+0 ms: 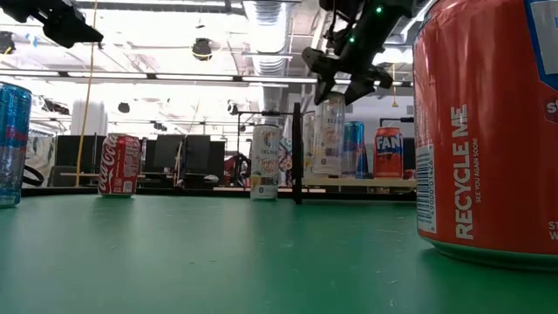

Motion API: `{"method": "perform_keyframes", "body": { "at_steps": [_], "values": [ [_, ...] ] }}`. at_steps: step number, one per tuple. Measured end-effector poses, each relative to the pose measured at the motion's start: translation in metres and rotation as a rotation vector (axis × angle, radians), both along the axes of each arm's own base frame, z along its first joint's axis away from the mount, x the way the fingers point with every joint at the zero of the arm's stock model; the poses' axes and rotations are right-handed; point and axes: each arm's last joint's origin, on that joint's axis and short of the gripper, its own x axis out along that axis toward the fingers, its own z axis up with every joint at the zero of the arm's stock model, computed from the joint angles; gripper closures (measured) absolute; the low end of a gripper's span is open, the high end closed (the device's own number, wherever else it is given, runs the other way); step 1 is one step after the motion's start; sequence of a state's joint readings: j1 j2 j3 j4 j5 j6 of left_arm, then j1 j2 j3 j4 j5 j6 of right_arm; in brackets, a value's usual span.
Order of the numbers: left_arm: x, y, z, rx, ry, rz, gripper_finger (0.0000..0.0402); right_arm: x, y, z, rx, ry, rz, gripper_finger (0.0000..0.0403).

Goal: Sort soda cans
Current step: Put the bottom white and blue soda can on the shelf align with the other white and blue soda can

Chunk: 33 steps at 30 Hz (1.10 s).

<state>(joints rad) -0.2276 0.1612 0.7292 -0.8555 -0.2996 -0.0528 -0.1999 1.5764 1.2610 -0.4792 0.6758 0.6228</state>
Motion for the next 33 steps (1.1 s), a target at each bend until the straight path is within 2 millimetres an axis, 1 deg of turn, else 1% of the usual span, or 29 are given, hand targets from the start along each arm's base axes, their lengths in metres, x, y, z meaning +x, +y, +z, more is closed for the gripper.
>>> {"method": "perform_keyframes", "body": {
  "at_steps": [5, 11, 21, 25, 27, 29, 33],
  "values": [
    [0.0, 0.0, 0.0, 0.0, 0.0, 0.0, 0.002, -0.002, -0.017, 0.002, 0.024, -0.032, 0.002, 0.0113],
    [0.0, 0.0, 0.0, 0.0, 0.0, 0.0, 0.002, -0.004, -0.029, 0.004, 0.011, -0.036, -0.005, 0.0113],
    [0.0, 0.0, 0.0, 0.0, 0.0, -0.001, 0.002, -0.002, -0.031, 0.005, 0.002, -0.043, 0.018, 0.0112],
    [0.0, 0.0, 0.0, 0.0, 0.0, -0.001, 0.002, 0.006, -0.034, -0.003, -0.007, -0.037, 0.025, 0.0112],
    [0.0, 0.0, 0.0, 0.0, 0.0, -0.001, 0.002, 0.009, -0.035, -0.009, -0.009, -0.007, 0.03, 0.0112],
    [0.0, 0.0, 0.0, 0.0, 0.001, -0.003, 0.002, 0.012, -0.037, -0.009, -0.017, -0.011, 0.035, 0.0112],
    [0.0, 0.0, 0.0, 0.0, 0.001, -0.004, 0.002, 0.01, -0.038, -0.01, -0.017, 0.014, 0.033, 0.0112]
  ]
}}
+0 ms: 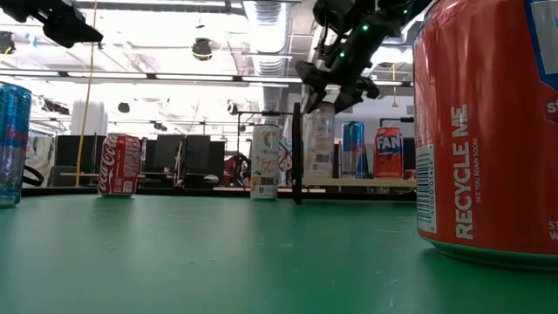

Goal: Sort soda cans
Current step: Put the bottom white and blue soda can on the shelf align with the other white and blue soda can

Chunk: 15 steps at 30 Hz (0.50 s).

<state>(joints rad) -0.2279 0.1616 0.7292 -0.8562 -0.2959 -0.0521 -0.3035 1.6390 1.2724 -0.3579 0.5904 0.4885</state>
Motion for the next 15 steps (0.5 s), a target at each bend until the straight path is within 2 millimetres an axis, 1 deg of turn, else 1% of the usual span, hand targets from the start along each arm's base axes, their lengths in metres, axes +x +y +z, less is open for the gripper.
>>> {"method": "perform_keyframes", "body": {
  "at_steps": [15],
  "values": [
    [0.0, -0.0001, 0.0, 0.001, 0.0, -0.003, 0.002, 0.0007, 0.0, 0.0002, -0.016, 0.027, 0.041, 0.0111]
  ]
}}
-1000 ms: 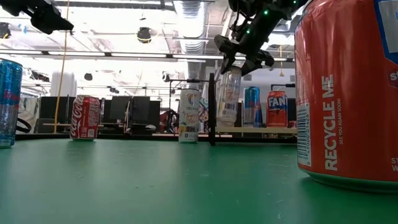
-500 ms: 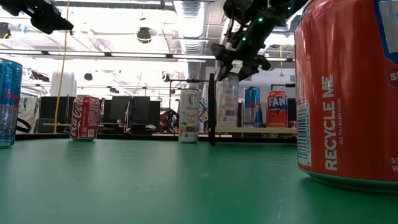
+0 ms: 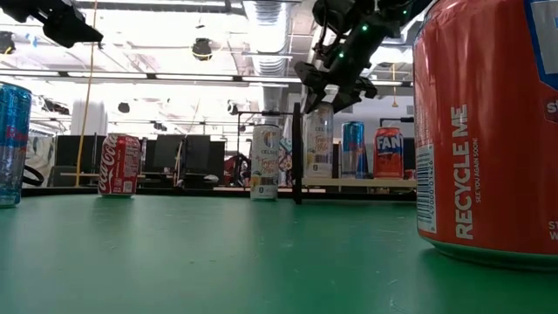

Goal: Sort soda cans
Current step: Put the bottom white and blue soda can on the shelf align with the other white and blue soda can

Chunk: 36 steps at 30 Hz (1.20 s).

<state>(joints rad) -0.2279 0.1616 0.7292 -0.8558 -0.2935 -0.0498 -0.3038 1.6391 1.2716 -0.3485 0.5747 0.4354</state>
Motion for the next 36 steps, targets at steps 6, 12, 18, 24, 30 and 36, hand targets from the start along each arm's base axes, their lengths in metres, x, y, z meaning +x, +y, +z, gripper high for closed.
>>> {"method": "perform_keyframes", "body": {
  "at_steps": [6, 12, 18, 24, 30, 36],
  "values": [
    [0.0, 0.0, 0.0, 0.0, 0.0, 0.0, 0.002, 0.0, 0.0, 0.0, -0.01, 0.017, 0.015, 0.0111],
    [0.0, 0.0, 0.0, 0.0, 0.0, 0.0, 0.002, 0.0, 0.0, -0.001, -0.009, 0.021, 0.016, 0.0074],
    [0.0, 0.0, 0.0, 0.0, 0.0, 0.0, 0.002, 0.0, 0.0, 0.0, -0.018, 0.021, 0.022, 0.0034],
    [0.0, 0.0, 0.0, -0.003, -0.001, 0.001, 0.002, -0.002, 0.004, 0.02, -0.086, -0.041, 0.049, 0.0033],
    [0.0, 0.0, 0.0, -0.002, 0.0, 0.001, 0.002, -0.017, 0.021, 0.05, -0.118, -0.127, 0.088, 0.0037],
    [0.0, 0.0, 0.0, -0.002, 0.0, 0.001, 0.002, -0.019, 0.064, 0.044, -0.034, -0.018, 0.262, 0.0111]
  ]
}}
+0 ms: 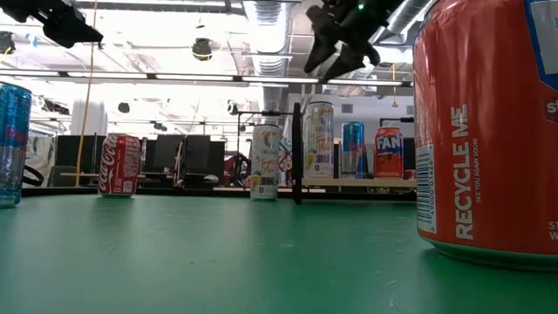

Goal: Sort soda cans
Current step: Put the bottom white and blue soda can on the shelf align with the other white and blue soda can

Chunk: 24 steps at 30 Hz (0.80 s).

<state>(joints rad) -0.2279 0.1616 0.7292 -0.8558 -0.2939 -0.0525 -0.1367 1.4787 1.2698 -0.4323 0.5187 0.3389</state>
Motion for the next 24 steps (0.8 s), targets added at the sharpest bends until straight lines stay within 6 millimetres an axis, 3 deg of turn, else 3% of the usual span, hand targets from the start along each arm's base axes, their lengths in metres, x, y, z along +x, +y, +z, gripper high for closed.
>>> {"method": "perform_keyframes", "body": {
  "at_steps": [3, 8, 11, 19, 24],
  "values": [
    [0.0, 0.0, 0.0, 0.0, 0.0, 0.0, 0.002, 0.004, 0.014, -0.014, 0.007, 0.059, 0.046, 0.0194],
    [0.0, 0.0, 0.0, 0.0, 0.0, 0.0, 0.002, 0.0, 0.01, -0.043, 0.041, 0.086, 0.044, 0.0372],
    [0.0, 0.0, 0.0, -0.001, 0.0, 0.001, 0.002, -0.005, 0.0, -0.052, 0.047, 0.095, 0.01, 0.0379],
    [0.0, 0.0, 0.0, -0.001, 0.0, 0.001, 0.002, -0.008, -0.031, -0.054, 0.073, 0.018, -0.008, 0.0387],
    [0.0, 0.0, 0.0, 0.0, 0.0, 0.001, 0.002, -0.01, -0.04, -0.054, 0.079, 0.011, -0.028, 0.0386]
  ]
}}
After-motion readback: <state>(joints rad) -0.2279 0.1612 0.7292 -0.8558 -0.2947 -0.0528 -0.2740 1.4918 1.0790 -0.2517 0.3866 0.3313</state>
